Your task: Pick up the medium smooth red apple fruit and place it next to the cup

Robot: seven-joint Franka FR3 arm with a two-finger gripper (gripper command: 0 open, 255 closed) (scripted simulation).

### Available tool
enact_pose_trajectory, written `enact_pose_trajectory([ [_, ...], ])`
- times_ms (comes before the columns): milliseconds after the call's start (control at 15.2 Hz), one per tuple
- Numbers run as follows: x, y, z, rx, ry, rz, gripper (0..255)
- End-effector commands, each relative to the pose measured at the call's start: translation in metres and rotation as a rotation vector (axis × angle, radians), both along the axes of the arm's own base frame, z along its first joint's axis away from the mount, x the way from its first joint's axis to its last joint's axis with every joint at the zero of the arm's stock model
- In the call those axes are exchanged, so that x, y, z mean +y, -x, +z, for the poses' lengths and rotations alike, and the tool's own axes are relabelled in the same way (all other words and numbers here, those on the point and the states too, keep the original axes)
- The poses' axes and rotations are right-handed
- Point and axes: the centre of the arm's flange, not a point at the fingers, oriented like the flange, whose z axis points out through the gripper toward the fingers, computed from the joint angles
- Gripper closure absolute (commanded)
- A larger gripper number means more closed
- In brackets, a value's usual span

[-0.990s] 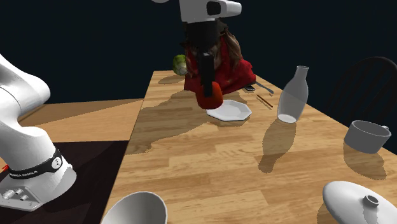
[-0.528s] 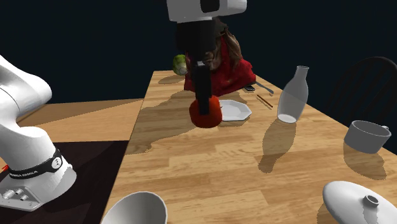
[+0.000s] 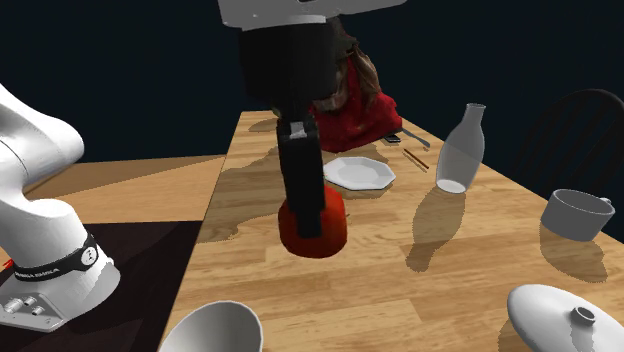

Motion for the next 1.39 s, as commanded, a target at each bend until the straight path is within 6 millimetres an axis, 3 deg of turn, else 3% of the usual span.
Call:
enact_pose_trajectory([
  [0, -0.023, 0.005, 0.0, 0.0, 0.0, 0.002, 255],
  [1056, -0.231, 0.043, 0.0, 0.0, 0.0, 0.002, 255],
  [1320, -0.233, 0.043, -0.016, 0.0, 0.0, 0.002, 255],
])
